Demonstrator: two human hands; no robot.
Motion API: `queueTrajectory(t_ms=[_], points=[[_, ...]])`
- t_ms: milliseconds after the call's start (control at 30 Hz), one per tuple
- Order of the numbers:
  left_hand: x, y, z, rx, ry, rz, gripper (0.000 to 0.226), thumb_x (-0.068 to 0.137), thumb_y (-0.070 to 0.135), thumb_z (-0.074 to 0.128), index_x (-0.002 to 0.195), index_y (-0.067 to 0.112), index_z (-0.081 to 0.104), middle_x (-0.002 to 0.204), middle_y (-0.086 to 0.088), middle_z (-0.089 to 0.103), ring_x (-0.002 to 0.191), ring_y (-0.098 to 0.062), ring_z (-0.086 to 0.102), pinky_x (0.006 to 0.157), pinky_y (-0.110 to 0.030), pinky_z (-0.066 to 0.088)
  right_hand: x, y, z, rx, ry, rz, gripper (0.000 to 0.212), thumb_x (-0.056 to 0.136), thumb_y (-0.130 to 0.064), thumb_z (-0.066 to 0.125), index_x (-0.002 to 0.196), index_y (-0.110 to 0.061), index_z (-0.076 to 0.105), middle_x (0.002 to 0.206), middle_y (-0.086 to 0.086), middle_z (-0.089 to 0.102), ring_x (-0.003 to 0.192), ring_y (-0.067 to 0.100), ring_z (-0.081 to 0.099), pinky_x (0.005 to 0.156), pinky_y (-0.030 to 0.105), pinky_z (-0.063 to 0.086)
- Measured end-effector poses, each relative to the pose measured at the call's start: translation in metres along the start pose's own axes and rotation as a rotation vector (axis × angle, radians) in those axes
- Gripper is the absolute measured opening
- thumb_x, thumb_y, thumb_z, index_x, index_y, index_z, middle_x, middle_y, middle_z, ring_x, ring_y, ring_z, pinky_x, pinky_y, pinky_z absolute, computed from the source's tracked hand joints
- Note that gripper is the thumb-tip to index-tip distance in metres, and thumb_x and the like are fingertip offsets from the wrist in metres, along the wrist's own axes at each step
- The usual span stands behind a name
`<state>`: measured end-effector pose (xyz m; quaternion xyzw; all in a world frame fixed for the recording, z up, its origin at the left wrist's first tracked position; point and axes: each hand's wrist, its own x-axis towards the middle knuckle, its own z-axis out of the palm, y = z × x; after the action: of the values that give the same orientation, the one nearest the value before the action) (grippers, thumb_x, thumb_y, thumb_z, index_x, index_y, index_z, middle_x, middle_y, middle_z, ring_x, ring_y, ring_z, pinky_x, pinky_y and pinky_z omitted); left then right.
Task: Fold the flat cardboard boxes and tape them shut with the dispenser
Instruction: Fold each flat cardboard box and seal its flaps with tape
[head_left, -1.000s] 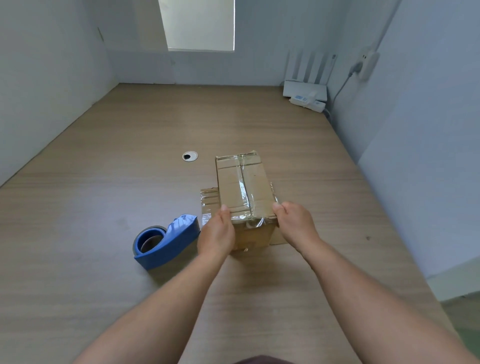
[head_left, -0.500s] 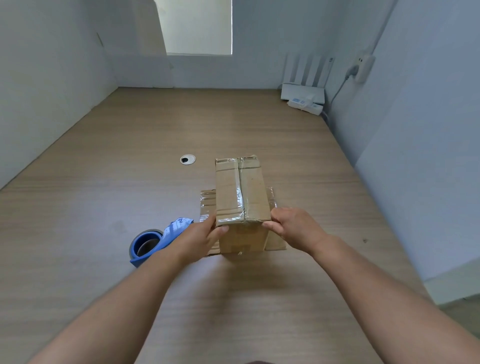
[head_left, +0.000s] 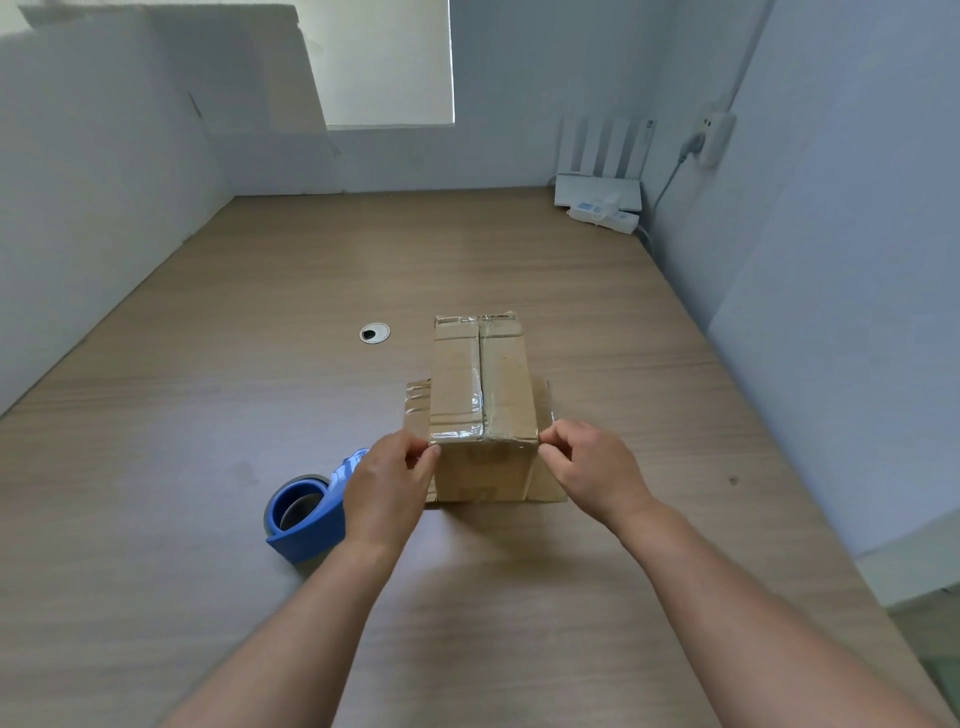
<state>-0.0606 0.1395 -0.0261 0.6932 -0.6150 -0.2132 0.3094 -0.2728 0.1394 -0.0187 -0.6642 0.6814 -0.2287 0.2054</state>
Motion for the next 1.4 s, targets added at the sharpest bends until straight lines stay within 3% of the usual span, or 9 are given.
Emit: queueTrajectory(t_ms=[167,300,500,600,833,1033,1133,1267,1400], points=[[-0.001,0.006,0.005,-0.022,-0.022,-0.101,0.021,0.097,0.026,0.052,0.086,0.011,0.064,0.076,0.0,0.061,0.071,-0.014,0.054,0.06,-0.025,0.037,0.004,-0.01,0.01,-0.07,-0.054,0.072,0.02,0.095,-0.033,0.052,0.081,-0.02,0.049,0.098,0.007,0.064,0.095,0.028,0.057,0.074,0.034,0.039],[0.002,0.011,0.0,-0.038,-0.078,-0.1,0.018,0.097,0.015,0.048,0.084,0.014,0.06,0.069,0.003,0.055,0.063,-0.009,0.049,0.048,-0.01,0.034,0.005,-0.013,0.009,-0.04,-0.092,0.089,0.015,0.095,-0.025,0.052,0.082,-0.018,0.05,0.092,0.007,0.062,0.091,0.028,0.056,0.071,0.031,0.036],[0.018,-0.005,-0.017,-0.076,-0.281,-0.084,0.016,0.089,0.01,0.057,0.076,0.019,0.061,0.075,0.003,0.061,0.071,-0.012,0.05,0.058,-0.014,0.037,0.014,-0.006,-0.011,-0.105,-0.27,-0.04,0.023,0.091,-0.021,0.06,0.073,-0.024,0.046,0.081,-0.002,0.052,0.079,0.018,0.046,0.064,0.026,0.028],[0.026,-0.009,-0.018,-0.058,-0.33,-0.057,0.023,0.087,0.014,0.066,0.067,0.02,0.054,0.067,0.006,0.054,0.067,-0.014,0.047,0.056,-0.018,0.035,0.018,-0.008,-0.007,-0.192,-0.27,-0.104,0.039,0.091,-0.027,0.061,0.065,-0.028,0.032,0.083,-0.003,0.05,0.078,0.017,0.043,0.065,0.028,0.025],[0.051,-0.006,-0.012,0.035,-0.379,0.022,0.031,0.086,0.027,0.069,0.064,0.018,0.048,0.065,0.005,0.05,0.064,-0.014,0.043,0.06,-0.028,0.036,0.025,-0.004,0.001,-0.221,-0.179,-0.173,0.025,0.094,-0.025,0.056,0.076,-0.015,0.041,0.081,0.009,0.054,0.076,0.024,0.043,0.066,0.032,0.027],[0.058,-0.015,-0.01,-0.03,-0.384,0.125,0.039,0.086,0.019,0.07,0.057,0.021,0.043,0.056,0.007,0.042,0.058,-0.013,0.036,0.059,-0.028,0.033,0.031,0.005,0.009,-0.104,-0.113,-0.196,0.046,0.089,-0.013,0.06,0.06,-0.025,0.026,0.059,-0.01,0.034,0.068,0.023,0.037,0.062,0.03,0.024],[0.055,-0.019,-0.007,-0.039,-0.39,0.157,0.032,0.089,0.02,0.066,0.066,0.02,0.043,0.062,0.006,0.044,0.06,-0.014,0.037,0.058,-0.027,0.034,0.032,0.01,0.007,-0.109,-0.15,-0.213,0.03,0.09,-0.018,0.06,0.071,-0.016,0.037,0.066,-0.003,0.041,0.07,0.023,0.039,0.063,0.03,0.025],[0.049,-0.024,-0.007,0.029,-0.451,0.181,0.022,0.093,0.029,0.06,0.081,0.02,0.044,0.074,0.003,0.054,0.068,-0.017,0.044,0.064,-0.028,0.04,0.032,0.01,0.004,-0.25,-0.201,-0.236,0.039,0.087,-0.043,0.062,0.071,-0.023,0.033,0.078,-0.007,0.044,0.074,0.015,0.038,0.065,0.03,0.031],[0.052,-0.021,-0.006,0.04,-0.396,0.188,0.025,0.095,0.029,0.056,0.079,0.014,0.045,0.066,0.002,0.047,0.064,-0.017,0.04,0.059,-0.027,0.034,0.036,0.01,0.008,-0.207,-0.12,-0.31,0.031,0.092,-0.032,0.055,0.073,-0.016,0.037,0.071,-0.003,0.04,0.07,0.019,0.037,0.062,0.031,0.032]])
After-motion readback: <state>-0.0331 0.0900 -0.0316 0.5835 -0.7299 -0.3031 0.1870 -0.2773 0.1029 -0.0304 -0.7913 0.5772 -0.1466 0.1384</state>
